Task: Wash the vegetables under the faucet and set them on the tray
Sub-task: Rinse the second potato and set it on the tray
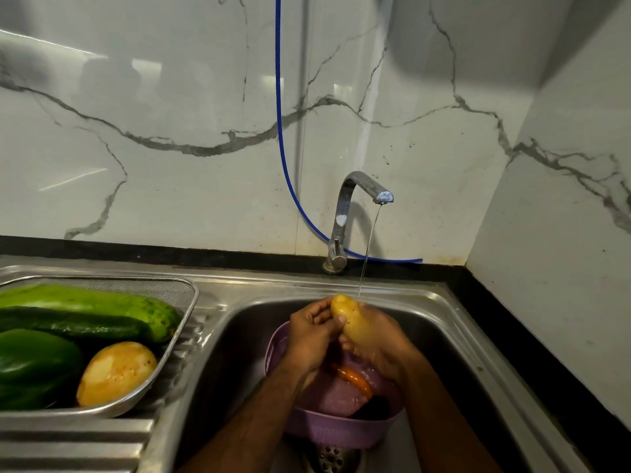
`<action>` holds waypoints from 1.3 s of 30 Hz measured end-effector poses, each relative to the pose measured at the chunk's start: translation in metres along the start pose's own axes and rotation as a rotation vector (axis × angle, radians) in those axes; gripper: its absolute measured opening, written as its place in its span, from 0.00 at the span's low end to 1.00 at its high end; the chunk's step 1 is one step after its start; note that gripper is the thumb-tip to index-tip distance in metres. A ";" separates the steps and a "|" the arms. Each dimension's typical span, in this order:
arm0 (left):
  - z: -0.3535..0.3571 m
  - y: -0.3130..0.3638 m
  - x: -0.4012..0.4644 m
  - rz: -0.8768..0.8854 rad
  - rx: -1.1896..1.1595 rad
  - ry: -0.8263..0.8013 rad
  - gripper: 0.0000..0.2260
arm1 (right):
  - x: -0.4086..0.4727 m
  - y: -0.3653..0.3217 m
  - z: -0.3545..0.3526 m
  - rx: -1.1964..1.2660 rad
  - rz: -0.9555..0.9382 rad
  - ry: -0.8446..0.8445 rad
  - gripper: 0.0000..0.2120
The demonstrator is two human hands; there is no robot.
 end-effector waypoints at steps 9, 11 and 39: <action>0.007 0.000 -0.008 0.066 0.202 -0.040 0.23 | -0.006 -0.002 0.009 -0.031 0.070 0.046 0.25; 0.006 0.000 -0.008 0.075 0.214 -0.021 0.22 | -0.007 -0.003 0.010 -0.064 0.065 0.042 0.24; 0.005 0.004 -0.007 0.260 0.428 0.068 0.20 | -0.007 0.002 0.025 0.050 -0.020 0.103 0.26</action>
Point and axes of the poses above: each hand's wrist, its own x-axis towards the middle knuckle, its own z-axis out of the palm, y = z × x, the point moved 3 cm from there along x, towards the middle knuckle, and after that the axes turned 13 degrees about -z, right-handed, at the moved point
